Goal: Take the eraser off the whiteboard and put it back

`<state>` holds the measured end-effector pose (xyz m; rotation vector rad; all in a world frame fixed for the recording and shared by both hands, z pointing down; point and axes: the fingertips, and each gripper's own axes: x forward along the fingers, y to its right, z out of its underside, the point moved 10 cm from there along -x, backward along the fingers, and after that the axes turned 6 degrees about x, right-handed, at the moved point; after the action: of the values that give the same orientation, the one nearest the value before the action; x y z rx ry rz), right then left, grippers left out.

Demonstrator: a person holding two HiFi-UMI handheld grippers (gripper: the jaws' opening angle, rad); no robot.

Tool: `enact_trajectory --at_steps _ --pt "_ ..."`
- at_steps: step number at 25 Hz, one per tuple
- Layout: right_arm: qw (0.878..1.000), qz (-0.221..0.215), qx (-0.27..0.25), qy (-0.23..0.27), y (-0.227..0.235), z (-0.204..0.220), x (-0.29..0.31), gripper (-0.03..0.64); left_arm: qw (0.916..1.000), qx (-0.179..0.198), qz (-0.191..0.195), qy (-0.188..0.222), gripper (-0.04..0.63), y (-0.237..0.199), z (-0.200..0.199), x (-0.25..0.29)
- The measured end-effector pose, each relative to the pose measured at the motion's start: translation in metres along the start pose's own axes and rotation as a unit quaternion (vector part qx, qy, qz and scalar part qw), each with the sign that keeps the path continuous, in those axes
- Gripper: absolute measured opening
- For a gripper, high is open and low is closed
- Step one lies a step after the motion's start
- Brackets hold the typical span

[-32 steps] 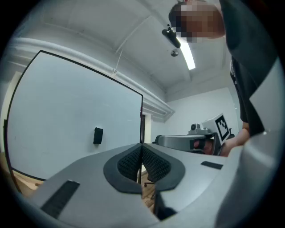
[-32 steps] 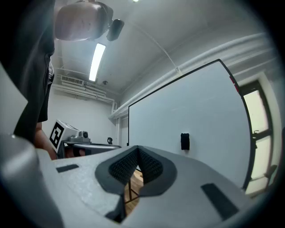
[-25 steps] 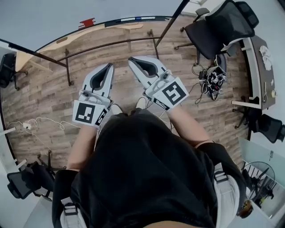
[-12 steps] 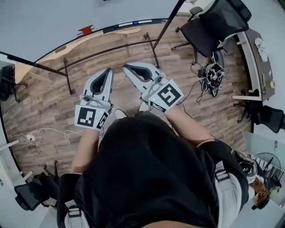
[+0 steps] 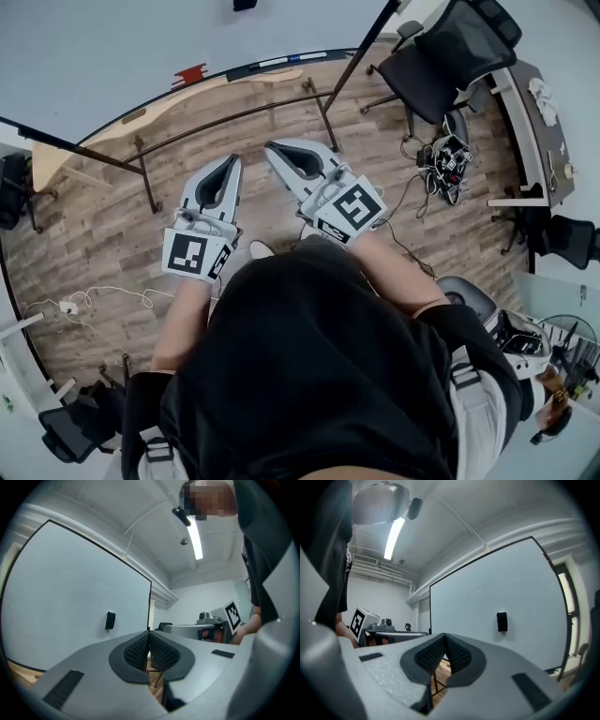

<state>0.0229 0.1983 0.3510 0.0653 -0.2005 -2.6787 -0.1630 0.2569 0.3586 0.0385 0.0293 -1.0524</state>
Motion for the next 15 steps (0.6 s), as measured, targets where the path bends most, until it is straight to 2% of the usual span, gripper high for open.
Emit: enact_trajectory --at_steps 8,15 --pt "1.0 0.023 0.005 0.002 -0.007 0.007 0.016 0.0 0.9999 -0.006 0.012 0.0 -0.005 -0.024 0.006 -0.004" --pt "1.0 0.023 0.003 0.004 0.023 0.004 0.034 0.0 1.0 -0.005 0.007 0.002 -0.005 -0.044 0.008 0.021"
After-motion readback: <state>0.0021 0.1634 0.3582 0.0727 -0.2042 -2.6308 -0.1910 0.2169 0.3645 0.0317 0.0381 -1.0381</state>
